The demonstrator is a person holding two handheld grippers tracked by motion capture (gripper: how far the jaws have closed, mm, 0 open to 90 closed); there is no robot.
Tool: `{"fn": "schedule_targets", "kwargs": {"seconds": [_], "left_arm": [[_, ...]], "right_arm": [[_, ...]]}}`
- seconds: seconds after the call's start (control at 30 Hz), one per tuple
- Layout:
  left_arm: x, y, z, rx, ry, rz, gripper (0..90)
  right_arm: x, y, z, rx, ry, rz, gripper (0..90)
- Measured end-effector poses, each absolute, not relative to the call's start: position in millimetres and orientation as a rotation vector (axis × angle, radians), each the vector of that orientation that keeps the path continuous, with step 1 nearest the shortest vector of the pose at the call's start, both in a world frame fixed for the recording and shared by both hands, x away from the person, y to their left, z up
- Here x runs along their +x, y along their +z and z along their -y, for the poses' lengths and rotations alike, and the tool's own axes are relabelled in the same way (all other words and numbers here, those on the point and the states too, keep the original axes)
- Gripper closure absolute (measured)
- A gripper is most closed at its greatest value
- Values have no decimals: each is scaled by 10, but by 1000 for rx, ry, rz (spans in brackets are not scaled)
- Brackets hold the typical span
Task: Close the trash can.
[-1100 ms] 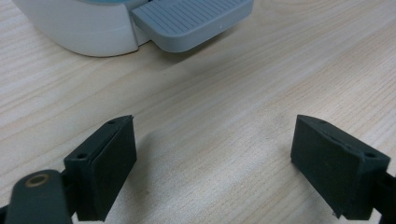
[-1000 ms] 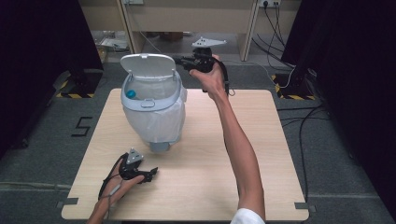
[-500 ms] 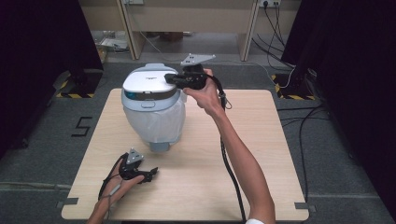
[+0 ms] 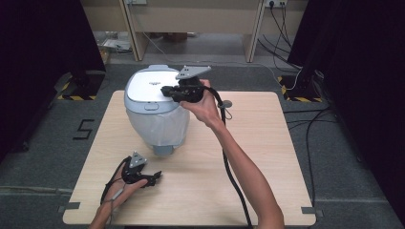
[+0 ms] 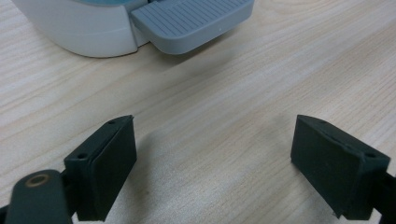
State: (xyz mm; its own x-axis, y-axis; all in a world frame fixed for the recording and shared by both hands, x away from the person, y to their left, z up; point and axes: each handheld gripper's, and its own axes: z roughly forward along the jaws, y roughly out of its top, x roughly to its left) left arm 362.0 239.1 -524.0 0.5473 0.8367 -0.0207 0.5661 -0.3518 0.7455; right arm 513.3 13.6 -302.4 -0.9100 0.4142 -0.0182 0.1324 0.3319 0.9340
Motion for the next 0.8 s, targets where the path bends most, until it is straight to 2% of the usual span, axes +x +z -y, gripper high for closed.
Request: {"fn": "schedule_targets", "kwargs": {"seconds": [0.53,0.57,0.6,0.63,0.67,0.7,0.8], "left_arm": [[3621,-5239,-2392,2061,477,-1128,132],[3621,-5239,-2392,2060,477,-1128,132],[3622,-5239,-2392,2061,477,-1128,132],[3622,-5239,-2392,2061,477,-1128,132],[3622,-5239,-2392,2061,477,-1128,132],[3621,-5239,-2392,2060,476,-1129,132],[3621,-5239,-2391,2059,477,-1130,132]], "right_arm": [[4938,-3050,-414,494,1565,-2353,874],[4946,-3038,-408,507,1565,-2361,851],[4944,-3019,-391,522,1558,-2367,738],[4934,-3014,-379,530,1566,-2370,689],[4934,-3014,-379,530,1566,-2370,689],[4915,-3014,-322,558,1626,-2350,617],[4900,-2992,-213,604,1615,-2305,520]]}}
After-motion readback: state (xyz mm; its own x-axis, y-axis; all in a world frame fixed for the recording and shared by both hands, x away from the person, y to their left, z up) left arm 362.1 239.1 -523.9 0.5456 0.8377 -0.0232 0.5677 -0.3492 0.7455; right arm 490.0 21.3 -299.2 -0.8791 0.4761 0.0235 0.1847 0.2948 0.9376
